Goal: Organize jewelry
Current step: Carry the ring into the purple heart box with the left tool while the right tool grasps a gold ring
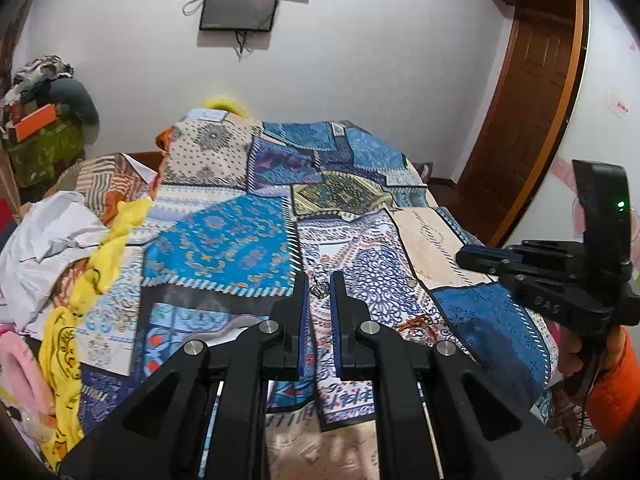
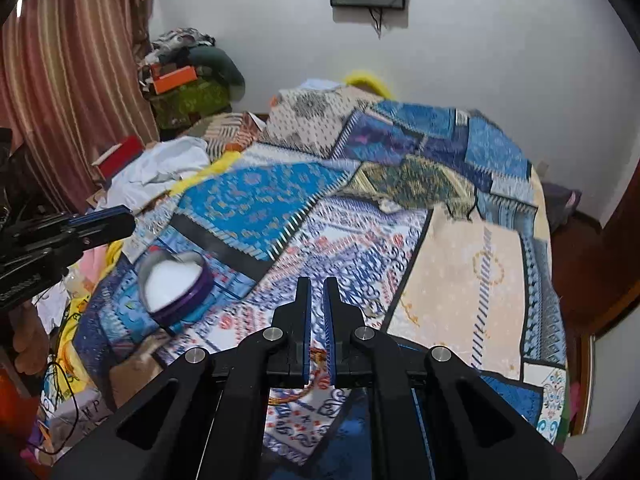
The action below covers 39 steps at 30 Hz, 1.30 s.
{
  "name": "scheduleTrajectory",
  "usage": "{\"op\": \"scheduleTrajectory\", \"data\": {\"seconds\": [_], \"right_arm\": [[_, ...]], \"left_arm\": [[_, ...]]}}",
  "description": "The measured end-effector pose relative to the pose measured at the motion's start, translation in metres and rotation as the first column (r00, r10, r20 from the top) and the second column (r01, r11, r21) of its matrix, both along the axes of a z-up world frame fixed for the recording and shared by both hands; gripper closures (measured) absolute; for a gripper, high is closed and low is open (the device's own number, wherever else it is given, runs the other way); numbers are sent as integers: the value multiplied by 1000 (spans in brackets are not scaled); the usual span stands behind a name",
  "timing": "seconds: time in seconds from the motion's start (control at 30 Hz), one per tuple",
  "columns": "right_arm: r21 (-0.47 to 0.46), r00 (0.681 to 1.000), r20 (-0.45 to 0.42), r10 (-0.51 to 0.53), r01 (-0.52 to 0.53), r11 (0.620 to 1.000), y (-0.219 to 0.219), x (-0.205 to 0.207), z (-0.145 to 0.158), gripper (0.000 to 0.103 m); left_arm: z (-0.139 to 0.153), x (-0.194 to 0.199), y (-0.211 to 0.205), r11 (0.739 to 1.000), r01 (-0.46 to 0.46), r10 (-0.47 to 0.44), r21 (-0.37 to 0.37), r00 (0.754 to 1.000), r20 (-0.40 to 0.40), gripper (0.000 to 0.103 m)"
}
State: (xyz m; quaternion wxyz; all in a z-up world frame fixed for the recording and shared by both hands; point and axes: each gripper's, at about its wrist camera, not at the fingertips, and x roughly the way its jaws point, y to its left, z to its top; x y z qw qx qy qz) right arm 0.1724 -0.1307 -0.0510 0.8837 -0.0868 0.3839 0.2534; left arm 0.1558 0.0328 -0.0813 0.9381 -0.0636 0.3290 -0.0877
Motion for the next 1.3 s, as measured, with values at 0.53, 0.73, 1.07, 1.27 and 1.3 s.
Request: {"op": "scheduleTrajectory", "data": {"seconds": [0.53, 0.73, 1.07, 1.27, 1.3], "right_arm": [[-42, 994, 0, -111, 111, 993, -13, 10, 1, 96], [-61, 977, -146, -158, 150, 987, -19, 44, -46, 68], [-135, 959, -233, -164, 135, 982, -21, 74, -92, 68], [-119, 959, -247, -138, 111, 987, -21, 74, -96, 83], [-126, 961, -240, -138, 110, 986, -21, 73, -96, 83]], "left_arm": [[-8, -20, 55, 995, -101, 101, 3, 995, 9, 95], [-21, -16, 64, 993, -118, 118, 17, 993, -17, 95], [-45, 5, 67, 992, -127, 128, 26, 989, -69, 95], [-55, 13, 62, 993, -118, 119, 20, 988, -97, 94], [-55, 14, 62, 993, -116, 117, 18, 988, -98, 95]]}}
